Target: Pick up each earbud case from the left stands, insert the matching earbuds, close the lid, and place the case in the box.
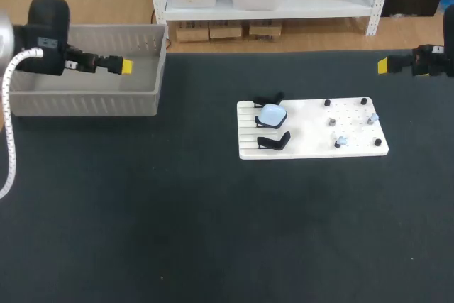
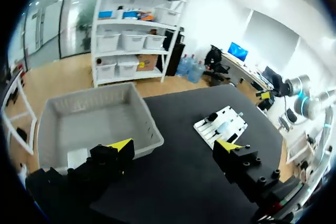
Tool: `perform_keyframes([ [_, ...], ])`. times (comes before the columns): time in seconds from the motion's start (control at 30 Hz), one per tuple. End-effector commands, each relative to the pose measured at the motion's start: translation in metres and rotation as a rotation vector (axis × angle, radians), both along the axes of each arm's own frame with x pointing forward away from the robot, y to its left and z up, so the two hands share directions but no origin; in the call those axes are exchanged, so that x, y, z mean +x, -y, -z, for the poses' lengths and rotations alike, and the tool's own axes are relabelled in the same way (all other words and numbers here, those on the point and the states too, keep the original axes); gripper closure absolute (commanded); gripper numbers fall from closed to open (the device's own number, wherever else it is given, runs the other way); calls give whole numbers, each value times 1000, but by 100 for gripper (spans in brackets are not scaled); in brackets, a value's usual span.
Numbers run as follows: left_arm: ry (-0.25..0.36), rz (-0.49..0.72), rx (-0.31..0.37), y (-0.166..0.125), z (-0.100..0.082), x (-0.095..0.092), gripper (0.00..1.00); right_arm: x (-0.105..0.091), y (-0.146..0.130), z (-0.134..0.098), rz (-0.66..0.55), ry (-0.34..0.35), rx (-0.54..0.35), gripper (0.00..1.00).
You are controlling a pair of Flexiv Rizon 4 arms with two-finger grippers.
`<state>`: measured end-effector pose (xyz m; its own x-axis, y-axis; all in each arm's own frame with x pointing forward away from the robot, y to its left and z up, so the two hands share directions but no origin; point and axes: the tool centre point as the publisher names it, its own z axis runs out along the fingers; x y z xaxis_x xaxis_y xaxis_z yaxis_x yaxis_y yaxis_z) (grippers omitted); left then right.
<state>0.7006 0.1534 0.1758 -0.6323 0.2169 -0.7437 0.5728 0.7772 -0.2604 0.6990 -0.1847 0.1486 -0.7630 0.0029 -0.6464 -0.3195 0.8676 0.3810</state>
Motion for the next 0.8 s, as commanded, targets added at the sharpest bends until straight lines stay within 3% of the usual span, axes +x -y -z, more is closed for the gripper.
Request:
perform_keyframes([
  [0.03,134,295,-115,-1,0,0,0,0,0,0,1,-1,-1,0],
  [0.17,199,486,-126,12,-9,-1,0,0,0,0,1,-1,-1,0],
  [0.33,209,639,-139,27,-10,1,0,0,0,0,1,-1,-1,0],
  [0.63,206,807,-66,48,3,10,0,0,0,0,1,-1,-1,0],
  [0.8,201,808,-45,50,4,13,0,0,0,0,1,-1,-1,0],
])
